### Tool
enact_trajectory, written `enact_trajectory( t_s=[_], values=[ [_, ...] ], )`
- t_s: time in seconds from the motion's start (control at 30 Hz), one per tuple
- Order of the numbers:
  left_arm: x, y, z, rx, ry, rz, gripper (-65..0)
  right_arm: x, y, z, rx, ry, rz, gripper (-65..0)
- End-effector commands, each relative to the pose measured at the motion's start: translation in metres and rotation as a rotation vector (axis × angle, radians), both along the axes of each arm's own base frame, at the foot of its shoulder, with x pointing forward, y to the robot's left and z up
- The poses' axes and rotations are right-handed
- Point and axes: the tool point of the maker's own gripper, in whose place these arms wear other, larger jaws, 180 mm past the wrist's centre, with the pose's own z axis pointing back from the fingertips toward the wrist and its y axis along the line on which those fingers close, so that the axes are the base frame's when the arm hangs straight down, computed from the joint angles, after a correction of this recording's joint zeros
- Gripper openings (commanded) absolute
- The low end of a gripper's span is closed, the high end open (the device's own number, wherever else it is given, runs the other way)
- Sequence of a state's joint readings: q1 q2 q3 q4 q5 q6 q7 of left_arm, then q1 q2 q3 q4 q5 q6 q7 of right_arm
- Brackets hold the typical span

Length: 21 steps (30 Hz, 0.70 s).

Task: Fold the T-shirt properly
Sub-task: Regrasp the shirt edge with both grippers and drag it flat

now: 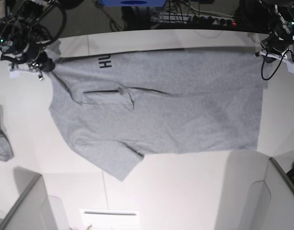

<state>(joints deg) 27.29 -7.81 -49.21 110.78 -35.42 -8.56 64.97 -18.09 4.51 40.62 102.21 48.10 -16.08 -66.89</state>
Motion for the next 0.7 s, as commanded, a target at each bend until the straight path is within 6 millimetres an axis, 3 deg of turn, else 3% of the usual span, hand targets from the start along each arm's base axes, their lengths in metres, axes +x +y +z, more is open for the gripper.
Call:
enact_trajectory(
  t_s=[0.0,0.37,0.67],
  values=[
    [0.004,0.009,0.010,0.038,-0.021,-0.008,-65.0,-0.003,-0.004,0.004,-0.014,-0.006,0.002,-65.0],
    [0.000,0.010,0.009,0.043,-0.006,-0.010,-65.0,-0.023,-0.003,-0.005,-0.036,0.027,0.062,-65.0],
    [-0.021,0.009,0.003,0.043,0.049,-0.015,-65.0,-0.029,-0.003,-0.007,-0.036,0.043,0.068,-65.0]
  ],
)
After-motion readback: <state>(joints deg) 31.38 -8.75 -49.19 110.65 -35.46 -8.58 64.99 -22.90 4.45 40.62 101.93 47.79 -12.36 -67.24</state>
